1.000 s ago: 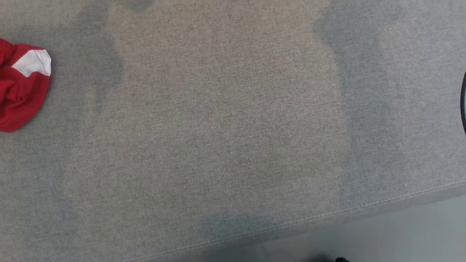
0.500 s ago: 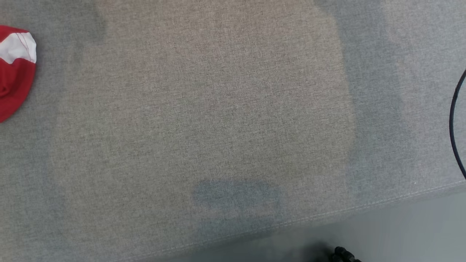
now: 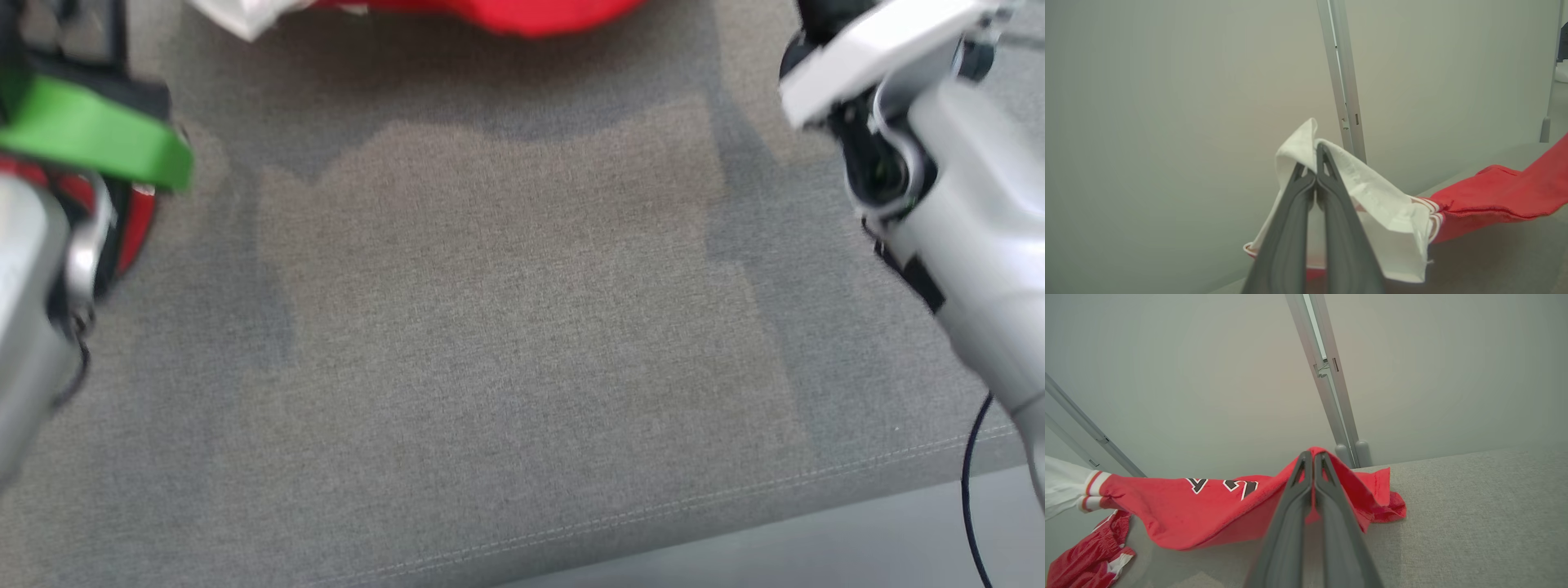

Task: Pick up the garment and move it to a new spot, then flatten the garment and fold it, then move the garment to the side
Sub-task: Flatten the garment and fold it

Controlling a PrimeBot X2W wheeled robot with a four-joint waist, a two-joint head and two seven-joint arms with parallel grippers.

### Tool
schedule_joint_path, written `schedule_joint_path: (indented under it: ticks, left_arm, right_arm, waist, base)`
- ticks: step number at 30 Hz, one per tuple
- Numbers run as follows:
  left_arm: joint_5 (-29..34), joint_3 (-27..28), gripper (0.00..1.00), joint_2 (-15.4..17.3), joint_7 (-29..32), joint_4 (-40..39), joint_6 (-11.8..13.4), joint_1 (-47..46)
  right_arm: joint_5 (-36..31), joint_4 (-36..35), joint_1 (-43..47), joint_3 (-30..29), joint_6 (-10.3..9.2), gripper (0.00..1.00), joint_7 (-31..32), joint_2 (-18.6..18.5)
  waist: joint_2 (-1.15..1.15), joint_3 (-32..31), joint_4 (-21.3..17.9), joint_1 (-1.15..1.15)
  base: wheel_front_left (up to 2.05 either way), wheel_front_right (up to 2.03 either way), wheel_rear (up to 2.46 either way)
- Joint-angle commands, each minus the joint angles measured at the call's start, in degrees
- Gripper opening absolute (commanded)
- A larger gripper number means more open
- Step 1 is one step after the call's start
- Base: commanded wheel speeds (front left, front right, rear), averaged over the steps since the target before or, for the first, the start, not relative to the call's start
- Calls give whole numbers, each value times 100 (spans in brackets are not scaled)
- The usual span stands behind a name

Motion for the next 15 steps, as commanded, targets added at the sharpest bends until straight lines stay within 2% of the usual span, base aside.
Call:
schedule_joint_path:
  ticks: [1,4,7,12,15]
  left_arm:
    - [96,142,0,15,-26,-227,96,504]
    - [243,490,0,-139,-26,-691,264,1457]
    - [395,831,0,-344,-27,-1029,326,2327]
    - [617,1428,0,-846,-27,-1383,318,3615]
    - [778,1751,0,-1203,-27,-1449,177,4282]
  right_arm:
    - [71,-139,340,93,0,0,-50,-77]
    - [115,-407,940,242,0,0,-80,-214]
    - [121,-624,1467,298,0,0,-88,-313]
    - [-54,-953,2285,-1,0,0,-90,-428]
    - [-112,-1147,2815,-399,0,0,-91,-454]
  waist:
    - [0,-471,8,1]
    - [0,-656,20,1]
    - [0,-816,28,1]
    - [0,-1035,24,1]
    - [0,-1186,50,1]
  base:
    - [0,0,0]
    - [0,0,0]
    - [0,0,0]
    - [0,0,0]
    - [0,0,0]
